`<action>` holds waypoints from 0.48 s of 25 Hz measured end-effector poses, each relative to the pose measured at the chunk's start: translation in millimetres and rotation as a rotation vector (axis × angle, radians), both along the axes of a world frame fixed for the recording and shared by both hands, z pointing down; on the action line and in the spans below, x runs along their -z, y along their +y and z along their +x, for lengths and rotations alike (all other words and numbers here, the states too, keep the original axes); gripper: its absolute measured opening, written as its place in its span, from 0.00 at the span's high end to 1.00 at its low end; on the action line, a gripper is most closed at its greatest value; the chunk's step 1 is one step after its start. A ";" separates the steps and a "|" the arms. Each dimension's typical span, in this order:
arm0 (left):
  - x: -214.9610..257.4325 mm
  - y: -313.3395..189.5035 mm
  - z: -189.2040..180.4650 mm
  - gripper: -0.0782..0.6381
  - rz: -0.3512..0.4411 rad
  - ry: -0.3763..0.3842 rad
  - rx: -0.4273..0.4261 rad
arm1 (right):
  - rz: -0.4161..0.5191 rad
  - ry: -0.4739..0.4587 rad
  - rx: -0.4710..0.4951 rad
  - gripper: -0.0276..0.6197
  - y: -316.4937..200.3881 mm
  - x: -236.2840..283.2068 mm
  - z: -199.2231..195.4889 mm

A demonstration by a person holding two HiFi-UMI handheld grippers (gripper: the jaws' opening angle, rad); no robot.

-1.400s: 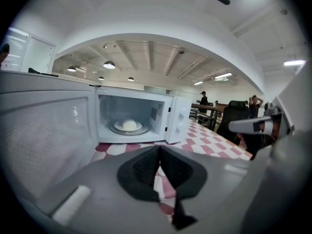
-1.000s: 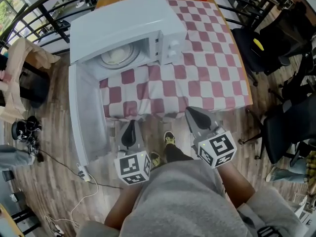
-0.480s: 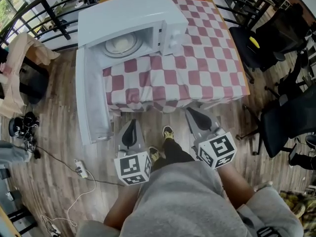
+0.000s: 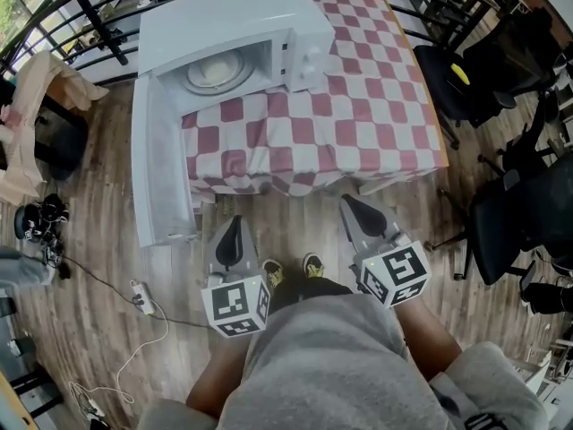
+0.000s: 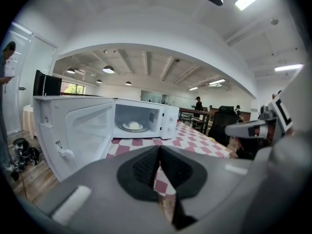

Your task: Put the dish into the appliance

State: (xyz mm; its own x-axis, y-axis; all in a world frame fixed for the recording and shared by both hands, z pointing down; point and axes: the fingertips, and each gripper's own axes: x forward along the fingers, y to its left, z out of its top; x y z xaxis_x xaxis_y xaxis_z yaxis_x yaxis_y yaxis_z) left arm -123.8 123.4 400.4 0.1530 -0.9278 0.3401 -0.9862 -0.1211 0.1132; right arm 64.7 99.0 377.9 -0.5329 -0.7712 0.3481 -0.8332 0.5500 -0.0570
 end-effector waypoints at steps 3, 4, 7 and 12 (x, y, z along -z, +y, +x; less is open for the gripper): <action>2.1 3.8 9.5 0.88 0.008 -0.008 0.011 | 0.008 -0.011 0.004 0.96 -0.8 2.5 13.3; 2.0 4.6 13.8 0.88 0.008 -0.013 0.014 | 0.010 -0.014 0.005 0.96 -1.5 3.5 19.0; 1.9 6.4 30.8 0.88 0.005 -0.025 0.016 | 0.015 -0.026 0.000 0.96 -3.1 6.0 40.6; 1.3 6.9 65.4 0.88 0.012 -0.049 0.004 | 0.012 -0.059 -0.021 0.96 -6.6 2.0 83.1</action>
State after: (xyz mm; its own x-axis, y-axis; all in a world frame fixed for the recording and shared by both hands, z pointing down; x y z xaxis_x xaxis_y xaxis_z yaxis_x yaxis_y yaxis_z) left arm -58.4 130.3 399.1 0.1326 -0.9325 0.3360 -0.9910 -0.1181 0.0633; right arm 147.8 92.3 375.9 -0.5357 -0.7864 0.3078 -0.8401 0.5332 -0.0998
